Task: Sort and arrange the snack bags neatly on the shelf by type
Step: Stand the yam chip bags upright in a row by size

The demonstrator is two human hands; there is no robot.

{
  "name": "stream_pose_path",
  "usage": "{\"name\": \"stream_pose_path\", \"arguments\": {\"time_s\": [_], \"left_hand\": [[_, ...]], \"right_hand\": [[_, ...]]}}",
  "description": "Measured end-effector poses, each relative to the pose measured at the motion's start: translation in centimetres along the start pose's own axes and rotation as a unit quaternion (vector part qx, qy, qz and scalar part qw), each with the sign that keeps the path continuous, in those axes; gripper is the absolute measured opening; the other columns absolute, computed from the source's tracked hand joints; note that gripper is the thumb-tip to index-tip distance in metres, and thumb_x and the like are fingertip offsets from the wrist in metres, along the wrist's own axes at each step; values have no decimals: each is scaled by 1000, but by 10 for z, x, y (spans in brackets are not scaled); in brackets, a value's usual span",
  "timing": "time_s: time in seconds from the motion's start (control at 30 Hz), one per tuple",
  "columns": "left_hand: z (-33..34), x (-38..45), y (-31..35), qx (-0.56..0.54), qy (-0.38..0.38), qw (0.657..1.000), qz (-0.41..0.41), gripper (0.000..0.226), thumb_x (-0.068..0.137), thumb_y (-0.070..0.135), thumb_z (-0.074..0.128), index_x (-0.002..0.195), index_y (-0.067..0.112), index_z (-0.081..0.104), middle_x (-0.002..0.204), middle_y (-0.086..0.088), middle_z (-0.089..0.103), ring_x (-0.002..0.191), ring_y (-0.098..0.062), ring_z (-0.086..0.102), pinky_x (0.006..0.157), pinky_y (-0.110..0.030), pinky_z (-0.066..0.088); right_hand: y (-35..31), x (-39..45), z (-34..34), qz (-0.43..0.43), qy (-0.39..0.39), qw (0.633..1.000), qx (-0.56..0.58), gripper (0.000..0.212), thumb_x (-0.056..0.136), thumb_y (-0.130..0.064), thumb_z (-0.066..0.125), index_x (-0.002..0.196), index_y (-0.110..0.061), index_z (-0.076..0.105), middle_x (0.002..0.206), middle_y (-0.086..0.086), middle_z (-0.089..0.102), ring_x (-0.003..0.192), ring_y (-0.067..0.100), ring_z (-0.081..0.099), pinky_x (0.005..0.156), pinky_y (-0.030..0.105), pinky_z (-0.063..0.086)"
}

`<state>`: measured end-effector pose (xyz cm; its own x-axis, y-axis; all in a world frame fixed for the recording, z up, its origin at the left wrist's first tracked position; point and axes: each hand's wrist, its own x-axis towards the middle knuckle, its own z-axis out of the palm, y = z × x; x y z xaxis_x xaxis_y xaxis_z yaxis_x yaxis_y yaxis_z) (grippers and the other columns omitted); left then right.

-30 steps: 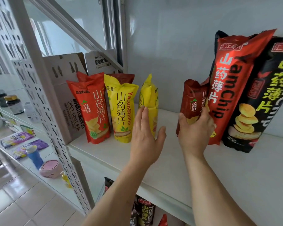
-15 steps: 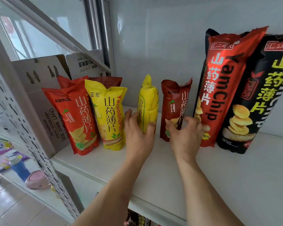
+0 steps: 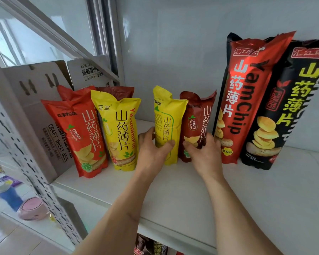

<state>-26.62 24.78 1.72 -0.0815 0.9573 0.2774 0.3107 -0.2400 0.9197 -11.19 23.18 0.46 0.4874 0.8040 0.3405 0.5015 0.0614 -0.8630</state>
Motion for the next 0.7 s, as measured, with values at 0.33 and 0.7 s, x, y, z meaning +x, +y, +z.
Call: {"name": "stream_pose_path", "arguments": {"time_s": [0.33, 0.7], "left_hand": [[-22, -36, -4, -105, -52, 993, -8, 49, 79, 30, 84, 115, 33, 52, 107, 12, 67, 92, 15, 63, 77, -14, 55], [-37, -65, -6, 87, 12, 996, 33, 110, 66, 41, 90, 154, 20, 29, 130, 9, 25, 115, 7, 24, 110, -24, 28]], "right_hand": [[2, -11, -31, 5, -118, 984, 134, 65, 73, -23, 85, 130, -24, 53, 110, -14, 67, 96, -5, 63, 81, 20, 50], [-12, -24, -29, -8, -225, 965, 134, 83, 64, -31, 89, 133, -27, 44, 105, -19, 62, 103, 7, 63, 88, 29, 52]]}}
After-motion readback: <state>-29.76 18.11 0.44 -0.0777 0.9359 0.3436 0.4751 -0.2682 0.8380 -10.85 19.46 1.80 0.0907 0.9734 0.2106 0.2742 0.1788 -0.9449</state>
